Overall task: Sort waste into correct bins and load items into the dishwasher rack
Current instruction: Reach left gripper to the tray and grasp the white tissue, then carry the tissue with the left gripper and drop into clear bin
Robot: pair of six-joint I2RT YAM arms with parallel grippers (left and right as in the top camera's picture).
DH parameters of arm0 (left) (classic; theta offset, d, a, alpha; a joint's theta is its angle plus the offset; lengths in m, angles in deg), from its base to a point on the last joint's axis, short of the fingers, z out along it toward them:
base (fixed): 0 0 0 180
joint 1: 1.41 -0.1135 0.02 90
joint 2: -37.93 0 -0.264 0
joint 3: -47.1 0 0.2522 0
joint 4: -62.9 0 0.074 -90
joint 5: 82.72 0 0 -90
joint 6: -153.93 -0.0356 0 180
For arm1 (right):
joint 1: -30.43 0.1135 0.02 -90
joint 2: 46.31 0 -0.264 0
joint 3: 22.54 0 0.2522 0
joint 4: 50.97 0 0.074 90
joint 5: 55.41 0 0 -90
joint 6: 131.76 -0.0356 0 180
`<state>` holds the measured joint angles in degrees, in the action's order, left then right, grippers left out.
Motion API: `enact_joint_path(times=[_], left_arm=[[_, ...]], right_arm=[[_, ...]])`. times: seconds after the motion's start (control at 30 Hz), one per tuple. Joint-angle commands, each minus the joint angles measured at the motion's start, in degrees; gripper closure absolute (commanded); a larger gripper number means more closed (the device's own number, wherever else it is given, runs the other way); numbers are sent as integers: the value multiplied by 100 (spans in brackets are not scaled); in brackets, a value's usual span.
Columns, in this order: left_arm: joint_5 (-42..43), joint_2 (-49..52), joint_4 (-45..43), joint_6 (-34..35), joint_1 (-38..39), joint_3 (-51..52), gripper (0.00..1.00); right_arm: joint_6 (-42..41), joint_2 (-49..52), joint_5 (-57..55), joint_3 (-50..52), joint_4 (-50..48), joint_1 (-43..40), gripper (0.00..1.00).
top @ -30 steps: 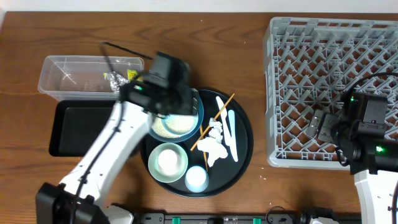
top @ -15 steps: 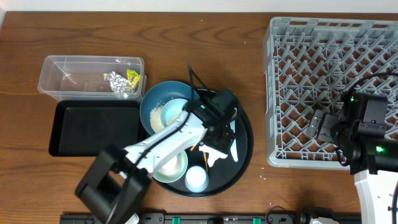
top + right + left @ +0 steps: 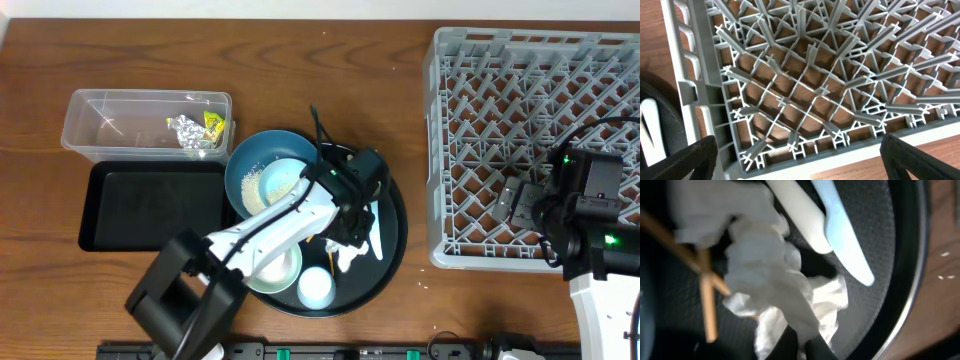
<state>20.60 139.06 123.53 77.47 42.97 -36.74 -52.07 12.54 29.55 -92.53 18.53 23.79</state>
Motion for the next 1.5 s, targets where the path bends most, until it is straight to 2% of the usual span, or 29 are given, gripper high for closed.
enact_joint_path(times=[0.0,0.23,0.6,0.77,0.93,1.23,1.47], left_arm=[[-92,-562,105,7,-105,-337,94],[-92,-1014,149,7,-354,-334,93],[-81,-1014,238,7,-446,-323,94],[-1080,-1075,319,11,-656,-350,94],[-1679,-1325,278,-170,-1447,-601,94],[-1681,-1392,-348,-339,-3447,-896,94],[-1681,-1073,-706,-313,-4483,-890,94]], right_arm=[[-79,-11,-76,-109,22,-55,1],[-79,-11,-76,-109,39,-55,1],[-79,-11,-76,-109,37,-55,1],[-76,-11,-76,-109,39,-55,1],[-76,-11,-79,-109,39,-55,1],[-79,-11,-76,-109,42,-55,1],[-81,-11,-74,-109,39,-55,1]])
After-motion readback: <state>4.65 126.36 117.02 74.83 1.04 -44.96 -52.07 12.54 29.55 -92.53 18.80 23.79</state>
